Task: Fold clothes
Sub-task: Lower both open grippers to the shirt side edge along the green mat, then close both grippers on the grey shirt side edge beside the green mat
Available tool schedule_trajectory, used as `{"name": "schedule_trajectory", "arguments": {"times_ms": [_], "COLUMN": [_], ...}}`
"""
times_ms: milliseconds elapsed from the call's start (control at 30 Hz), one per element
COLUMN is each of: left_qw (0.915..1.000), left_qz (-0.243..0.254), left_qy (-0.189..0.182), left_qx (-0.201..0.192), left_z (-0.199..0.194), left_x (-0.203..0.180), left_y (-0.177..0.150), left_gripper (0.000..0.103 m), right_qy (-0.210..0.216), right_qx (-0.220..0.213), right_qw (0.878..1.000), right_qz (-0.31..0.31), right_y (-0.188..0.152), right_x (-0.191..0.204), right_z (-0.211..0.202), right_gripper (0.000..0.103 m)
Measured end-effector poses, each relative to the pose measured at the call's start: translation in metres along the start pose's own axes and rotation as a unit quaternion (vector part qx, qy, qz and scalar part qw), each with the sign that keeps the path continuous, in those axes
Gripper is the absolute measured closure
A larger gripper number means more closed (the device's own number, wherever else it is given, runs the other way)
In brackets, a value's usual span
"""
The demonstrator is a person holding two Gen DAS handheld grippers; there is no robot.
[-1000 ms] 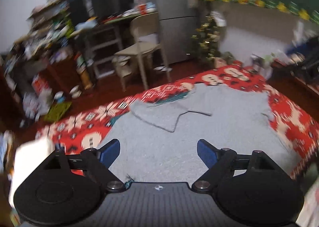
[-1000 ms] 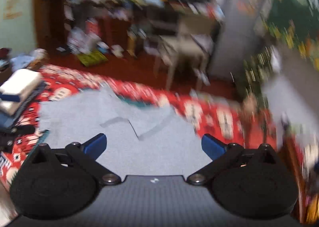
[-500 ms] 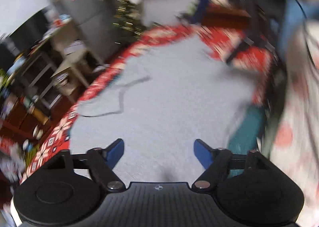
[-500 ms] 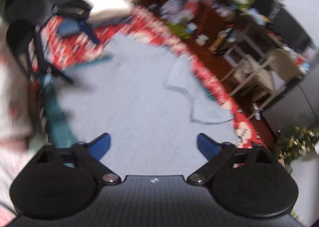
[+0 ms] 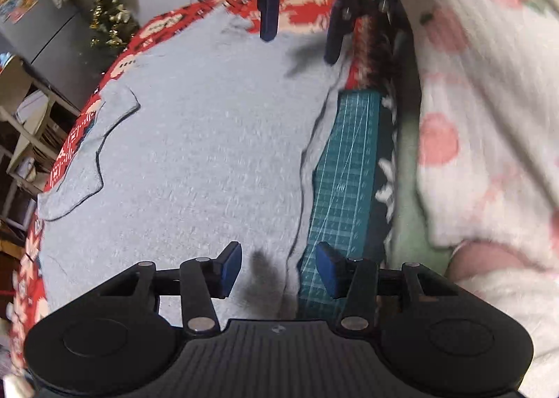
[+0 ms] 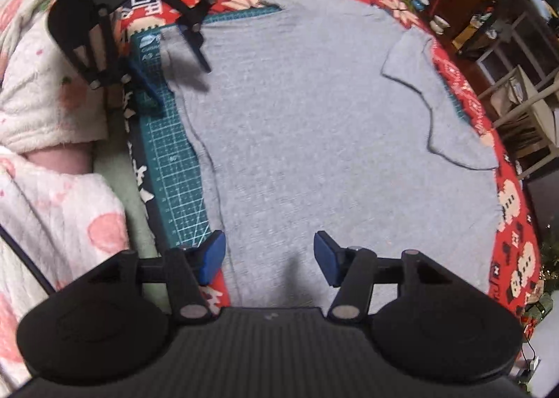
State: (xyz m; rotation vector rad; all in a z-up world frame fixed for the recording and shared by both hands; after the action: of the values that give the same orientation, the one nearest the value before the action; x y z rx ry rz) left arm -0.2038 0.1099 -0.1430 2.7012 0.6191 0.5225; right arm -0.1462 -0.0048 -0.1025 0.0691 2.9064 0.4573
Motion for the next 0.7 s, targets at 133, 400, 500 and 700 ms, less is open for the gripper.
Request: {"name": "schedule_trajectory", "arguments": {"times_ms": [133, 400, 500, 700], "left_qw": [0.9996, 0.9971, 0.9966, 0.9954], "left_qz": [0.023, 0.036, 0.017, -0.049], "left_qy": [0.012, 0.067, 0.076, 0.073], "left_qx": [0.01, -0.004, -0.024, -0.039], "left_z": [0.002, -0.004, -0.012, -0.021], "left_x": [-0.001, -0.008, -0.003, 0.023], "left_y": [-0.003, -0.005, -0.003, 0.005], "left_gripper": [0.055, 0.101, 0.101, 0.101], "right_qy": [-0.007, 0.0, 0.01, 0.021], "right_qx": [0.007, 0.009, 0.02, 0.04], "right_qw": [1.0, 1.0, 0.999, 0.998], "right_qz": [-0.008, -0.019, -0.039, -0.044], "right_y": [-0.001, -0.002, 0.001, 0.011], "right_x": [0.002, 0.005, 0.012, 0.025], "right_z": [0.006, 0.011, 0.014, 0.029], "right_gripper": [0.043, 0.046, 0.057, 0.081]}}
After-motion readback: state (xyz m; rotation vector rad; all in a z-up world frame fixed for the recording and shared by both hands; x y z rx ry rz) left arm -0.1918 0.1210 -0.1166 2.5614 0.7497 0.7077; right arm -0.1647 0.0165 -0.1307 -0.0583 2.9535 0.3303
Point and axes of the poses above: each gripper's, at about its wrist camera, not at the fingertips, and z roughly the way its jaws point, x to its left, y to its top, the point moved 1 cm from there along z, roughly the way its jaws point, and after that the axes turned 2 degrees about -y, right-handed, at the moved point
